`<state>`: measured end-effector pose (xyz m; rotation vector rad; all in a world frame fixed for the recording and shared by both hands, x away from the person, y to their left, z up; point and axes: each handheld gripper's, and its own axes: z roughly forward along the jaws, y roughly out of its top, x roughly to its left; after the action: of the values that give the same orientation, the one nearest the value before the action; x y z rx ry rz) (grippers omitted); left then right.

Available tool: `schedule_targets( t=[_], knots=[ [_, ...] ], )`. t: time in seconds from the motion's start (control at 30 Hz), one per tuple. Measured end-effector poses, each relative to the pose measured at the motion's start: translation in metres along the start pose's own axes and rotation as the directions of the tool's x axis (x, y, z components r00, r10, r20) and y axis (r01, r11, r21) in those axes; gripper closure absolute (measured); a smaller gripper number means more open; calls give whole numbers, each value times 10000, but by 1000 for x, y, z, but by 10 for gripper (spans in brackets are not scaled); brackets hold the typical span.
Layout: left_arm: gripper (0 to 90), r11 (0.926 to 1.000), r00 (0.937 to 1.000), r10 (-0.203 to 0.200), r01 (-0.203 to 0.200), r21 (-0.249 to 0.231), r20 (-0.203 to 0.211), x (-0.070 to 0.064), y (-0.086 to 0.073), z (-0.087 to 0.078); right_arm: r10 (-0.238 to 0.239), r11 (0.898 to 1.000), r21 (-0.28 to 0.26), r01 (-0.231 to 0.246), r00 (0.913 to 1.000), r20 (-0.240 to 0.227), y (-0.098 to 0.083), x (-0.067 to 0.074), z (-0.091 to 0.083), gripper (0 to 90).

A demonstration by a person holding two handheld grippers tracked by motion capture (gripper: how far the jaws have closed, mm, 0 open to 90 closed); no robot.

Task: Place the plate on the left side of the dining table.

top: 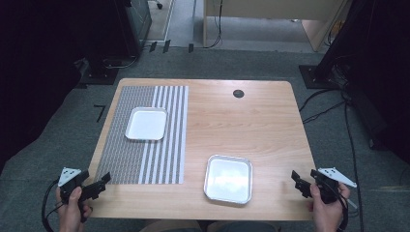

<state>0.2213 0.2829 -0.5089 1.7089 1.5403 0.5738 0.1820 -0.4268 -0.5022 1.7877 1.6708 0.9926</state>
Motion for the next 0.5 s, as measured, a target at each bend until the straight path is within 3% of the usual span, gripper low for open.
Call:
schedule_targets(
  t=[0.2, 0.37, 0.5],
  knots=[
    [121, 9964, 9958, 744, -721, 440, -537, -9, -3, 6, -526, 9981, 317, 523, 9986, 92, -8, 4, 9, 231],
    [106, 9909, 9912, 1206, -1169, 663, -550, -14, -5, 9, -330, 9984, 476, 317, 9991, 277, -12, 1, 14, 233],
    [104, 9866, 9881, 1405, -1345, 924, -621, -16, -5, 11, -456, 9977, 519, 437, 9983, 364, -14, 1, 16, 232]
  ],
)
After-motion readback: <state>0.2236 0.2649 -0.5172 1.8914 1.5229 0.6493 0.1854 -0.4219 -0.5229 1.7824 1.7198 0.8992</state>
